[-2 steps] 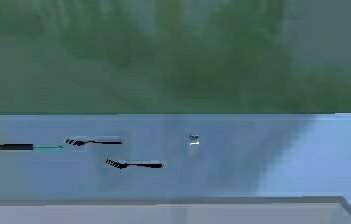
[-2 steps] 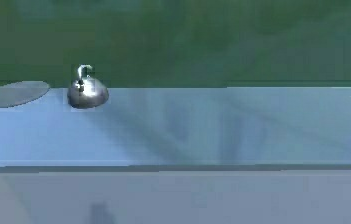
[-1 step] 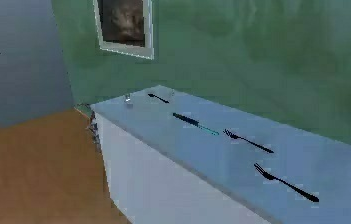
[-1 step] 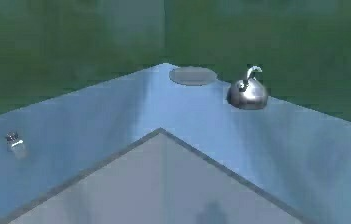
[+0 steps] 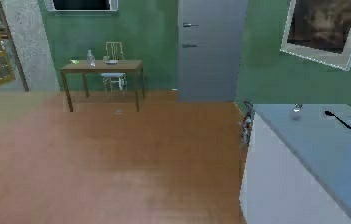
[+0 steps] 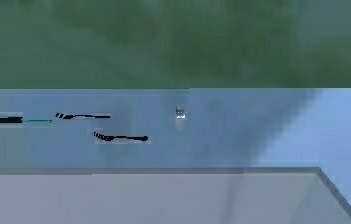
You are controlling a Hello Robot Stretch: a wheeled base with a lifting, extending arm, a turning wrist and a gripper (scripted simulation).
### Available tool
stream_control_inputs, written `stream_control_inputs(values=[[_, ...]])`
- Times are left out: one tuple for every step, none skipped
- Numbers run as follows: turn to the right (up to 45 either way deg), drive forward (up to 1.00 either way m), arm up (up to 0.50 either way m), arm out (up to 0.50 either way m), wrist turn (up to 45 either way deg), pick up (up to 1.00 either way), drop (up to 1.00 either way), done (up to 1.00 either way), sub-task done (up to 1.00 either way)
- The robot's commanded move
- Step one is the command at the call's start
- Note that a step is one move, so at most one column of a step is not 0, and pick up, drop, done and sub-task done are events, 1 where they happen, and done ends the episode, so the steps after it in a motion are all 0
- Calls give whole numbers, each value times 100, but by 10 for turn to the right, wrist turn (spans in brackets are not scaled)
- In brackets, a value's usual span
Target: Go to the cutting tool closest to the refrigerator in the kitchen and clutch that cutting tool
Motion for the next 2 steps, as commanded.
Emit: stream_control_inputs(values=[[-330,0,0,0,0,0,0,0,0],[-30,0,0,0,0,0,0,0,0]])
